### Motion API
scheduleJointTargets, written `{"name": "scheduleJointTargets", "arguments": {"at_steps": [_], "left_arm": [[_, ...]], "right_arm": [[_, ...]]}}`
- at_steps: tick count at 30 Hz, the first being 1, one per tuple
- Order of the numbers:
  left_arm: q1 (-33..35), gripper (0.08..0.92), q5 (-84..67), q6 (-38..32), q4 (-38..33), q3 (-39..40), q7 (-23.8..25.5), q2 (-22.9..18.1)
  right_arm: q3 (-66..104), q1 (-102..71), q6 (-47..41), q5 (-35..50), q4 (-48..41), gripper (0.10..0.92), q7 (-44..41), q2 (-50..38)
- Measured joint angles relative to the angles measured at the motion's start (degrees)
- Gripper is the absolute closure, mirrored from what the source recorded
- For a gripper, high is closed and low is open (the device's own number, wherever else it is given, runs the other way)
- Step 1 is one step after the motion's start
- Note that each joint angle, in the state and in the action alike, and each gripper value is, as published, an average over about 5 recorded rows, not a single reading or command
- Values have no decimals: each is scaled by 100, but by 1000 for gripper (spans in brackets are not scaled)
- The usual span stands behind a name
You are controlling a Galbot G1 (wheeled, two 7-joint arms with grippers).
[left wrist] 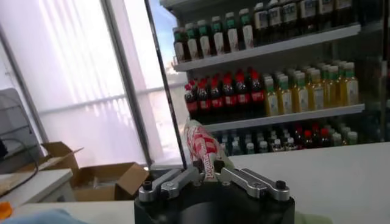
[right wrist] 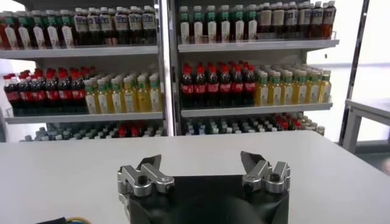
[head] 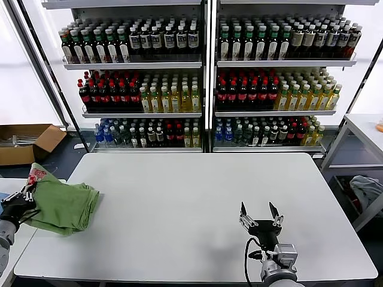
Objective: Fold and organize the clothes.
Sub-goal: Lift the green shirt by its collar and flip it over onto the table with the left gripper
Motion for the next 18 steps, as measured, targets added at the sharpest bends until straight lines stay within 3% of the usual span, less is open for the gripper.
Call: {"name": "scheduleJointTargets", "arguments": {"at_steps": [7, 13, 18], "left_arm": [[-27, 886, 114, 135, -755, 777, -203, -428], [-39, 886, 451, 338, -1613, 2047, -428, -1113], [-119, 886, 914, 456, -1773, 3136, -575, -1739]], "right_arm": [[108, -141, 24, -49, -14, 203, 3, 47], [201, -296, 39, -102, -8, 203, 4, 131], [258, -413, 67, -155, -17, 203, -9, 200]]}}
